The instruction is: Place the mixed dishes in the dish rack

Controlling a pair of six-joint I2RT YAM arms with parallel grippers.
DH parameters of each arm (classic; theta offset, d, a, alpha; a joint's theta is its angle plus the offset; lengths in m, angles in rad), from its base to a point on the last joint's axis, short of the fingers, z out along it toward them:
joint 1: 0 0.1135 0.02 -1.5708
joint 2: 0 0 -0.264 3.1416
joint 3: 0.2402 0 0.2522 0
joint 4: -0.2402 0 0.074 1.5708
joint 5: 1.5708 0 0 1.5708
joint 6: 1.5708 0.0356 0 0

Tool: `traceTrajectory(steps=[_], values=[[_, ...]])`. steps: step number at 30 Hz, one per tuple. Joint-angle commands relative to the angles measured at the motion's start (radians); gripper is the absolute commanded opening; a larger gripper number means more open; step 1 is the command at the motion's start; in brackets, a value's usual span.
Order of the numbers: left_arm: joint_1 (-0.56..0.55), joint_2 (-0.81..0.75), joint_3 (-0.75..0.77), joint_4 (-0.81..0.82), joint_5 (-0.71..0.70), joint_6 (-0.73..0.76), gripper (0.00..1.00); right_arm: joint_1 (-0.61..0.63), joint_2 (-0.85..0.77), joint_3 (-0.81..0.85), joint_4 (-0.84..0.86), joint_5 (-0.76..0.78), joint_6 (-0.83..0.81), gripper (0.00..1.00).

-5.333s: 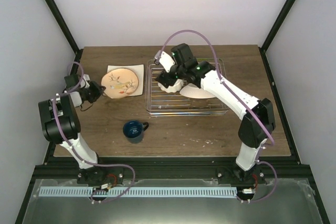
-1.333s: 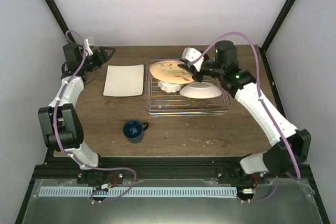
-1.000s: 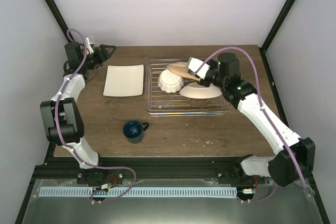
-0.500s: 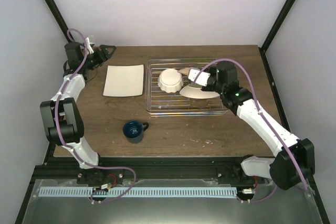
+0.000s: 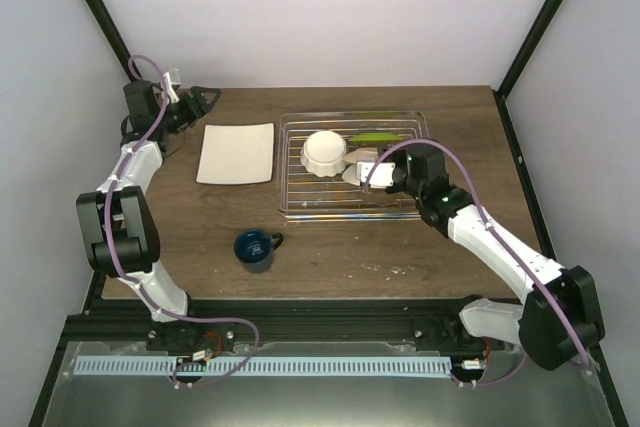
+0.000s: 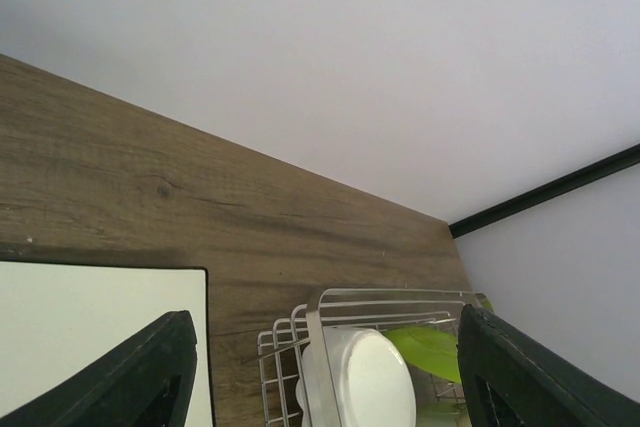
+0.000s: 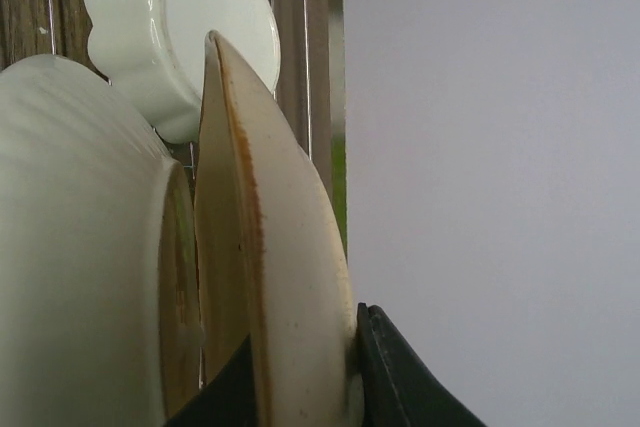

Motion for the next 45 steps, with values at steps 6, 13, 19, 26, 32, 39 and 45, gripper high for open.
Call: traceTrajectory(steps=[6,13,19,26,32,39,45], values=[[0.003,-0.020,-0.017,0.035,-0.004,0.003,0.73,0.001,-0.059,0.048,0.201,0.052,-0.106,0.01],[0.003,-0.012,-0.017,0.050,-0.005,-0.008,0.73,0.001,-0.058,0.066,0.263,0.073,-0.127,0.01],[0.003,-0.003,-0.005,0.051,-0.003,-0.011,0.73,-0.004,-0.033,0.085,0.338,0.101,-0.143,0.01],[0.003,0.003,0.004,0.049,-0.002,-0.010,0.73,-0.008,-0.007,0.096,0.333,0.090,-0.143,0.01],[0.003,0.005,0.004,0.042,0.001,-0.002,0.73,-0.008,0.006,0.089,0.300,0.070,-0.121,0.01],[0.003,0.004,-0.004,0.039,0.001,0.002,0.73,-0.007,-0.012,0.084,0.248,0.066,-0.105,0.01],[0.004,0.008,-0.003,0.043,0.002,-0.005,0.73,-0.008,-0.039,0.100,0.244,0.104,-0.108,0.01]])
